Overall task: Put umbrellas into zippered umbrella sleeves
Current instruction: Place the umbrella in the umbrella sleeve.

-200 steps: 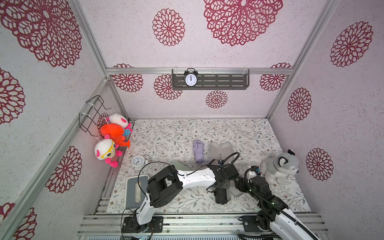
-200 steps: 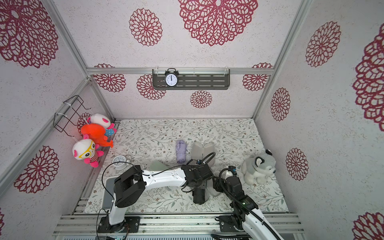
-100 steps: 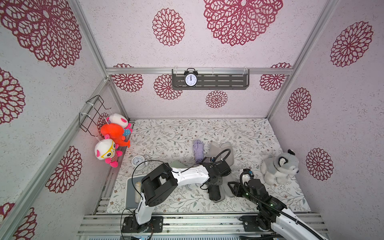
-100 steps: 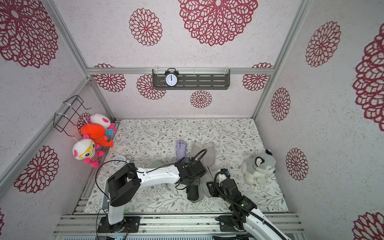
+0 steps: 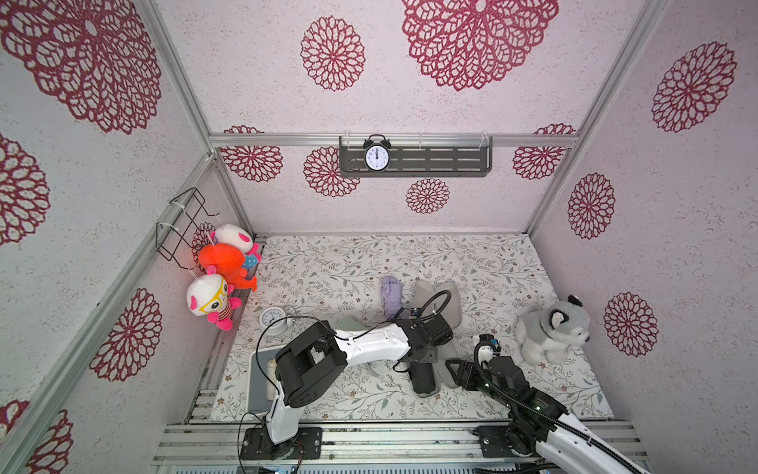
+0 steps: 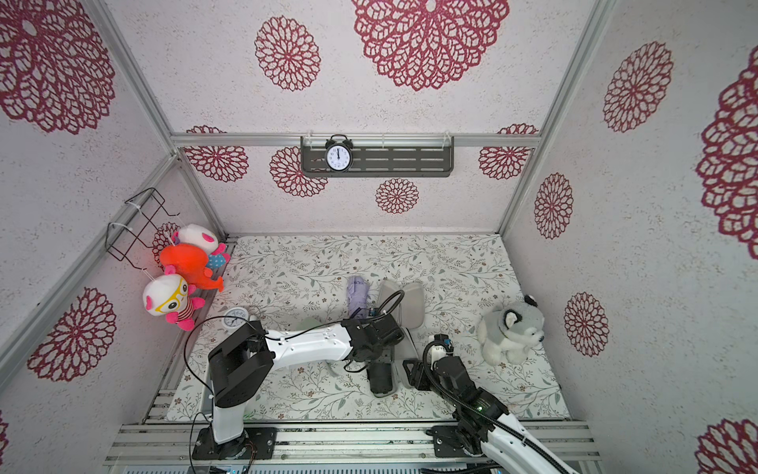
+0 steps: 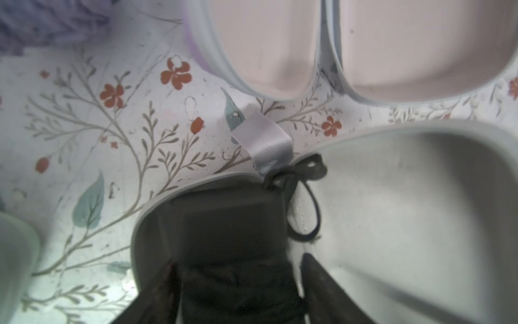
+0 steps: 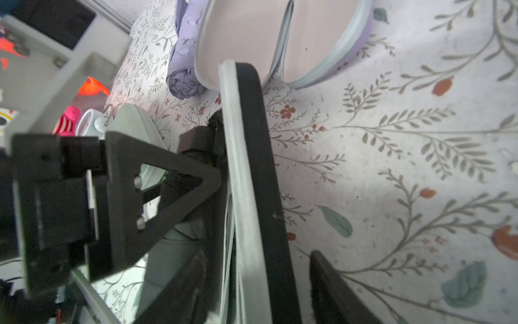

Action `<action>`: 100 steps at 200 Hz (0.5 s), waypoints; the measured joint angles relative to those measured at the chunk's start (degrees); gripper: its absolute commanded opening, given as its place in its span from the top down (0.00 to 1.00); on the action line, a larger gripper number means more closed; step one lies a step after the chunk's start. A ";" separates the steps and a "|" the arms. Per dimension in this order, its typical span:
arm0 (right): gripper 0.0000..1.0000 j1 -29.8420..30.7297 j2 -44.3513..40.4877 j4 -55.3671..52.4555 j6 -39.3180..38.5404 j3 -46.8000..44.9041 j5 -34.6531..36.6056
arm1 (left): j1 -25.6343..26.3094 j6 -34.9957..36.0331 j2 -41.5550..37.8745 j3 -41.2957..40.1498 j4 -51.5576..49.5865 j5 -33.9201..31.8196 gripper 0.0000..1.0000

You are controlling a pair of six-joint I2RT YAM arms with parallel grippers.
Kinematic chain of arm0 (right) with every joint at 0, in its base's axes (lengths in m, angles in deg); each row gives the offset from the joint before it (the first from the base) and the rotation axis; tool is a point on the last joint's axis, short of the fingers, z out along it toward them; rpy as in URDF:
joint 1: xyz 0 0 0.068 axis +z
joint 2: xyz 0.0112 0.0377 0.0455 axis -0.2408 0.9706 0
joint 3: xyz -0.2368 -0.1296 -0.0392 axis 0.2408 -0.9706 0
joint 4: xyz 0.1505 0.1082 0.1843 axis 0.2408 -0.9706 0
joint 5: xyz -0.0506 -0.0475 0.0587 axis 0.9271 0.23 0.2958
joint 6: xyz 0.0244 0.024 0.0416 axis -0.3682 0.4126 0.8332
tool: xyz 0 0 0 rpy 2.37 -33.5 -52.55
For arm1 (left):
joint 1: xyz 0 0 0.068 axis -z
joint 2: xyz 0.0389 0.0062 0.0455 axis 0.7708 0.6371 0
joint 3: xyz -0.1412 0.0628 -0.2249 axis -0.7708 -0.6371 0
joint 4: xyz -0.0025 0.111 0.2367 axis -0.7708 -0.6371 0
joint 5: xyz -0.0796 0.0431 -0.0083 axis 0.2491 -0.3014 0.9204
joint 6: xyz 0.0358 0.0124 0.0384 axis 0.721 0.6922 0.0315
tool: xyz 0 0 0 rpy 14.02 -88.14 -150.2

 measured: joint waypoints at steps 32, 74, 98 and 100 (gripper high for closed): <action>0.30 0.00 -3.69 -4.74 -0.35 3.52 5.20 | 0.37 1.14 -3.85 -1.84 0.63 -0.22 0.21; 0.29 -0.22 4.02 -3.67 -3.30 9.81 11.23 | 0.39 4.02 -11.41 -4.70 1.75 -2.97 0.32; 0.35 -3.21 11.69 0.39 -5.64 10.21 10.69 | -0.35 6.49 -11.78 -6.64 2.29 -3.78 0.48; 0.35 -3.67 12.15 0.66 -5.68 10.21 10.49 | -0.46 7.21 -11.78 -6.73 2.19 -3.91 0.49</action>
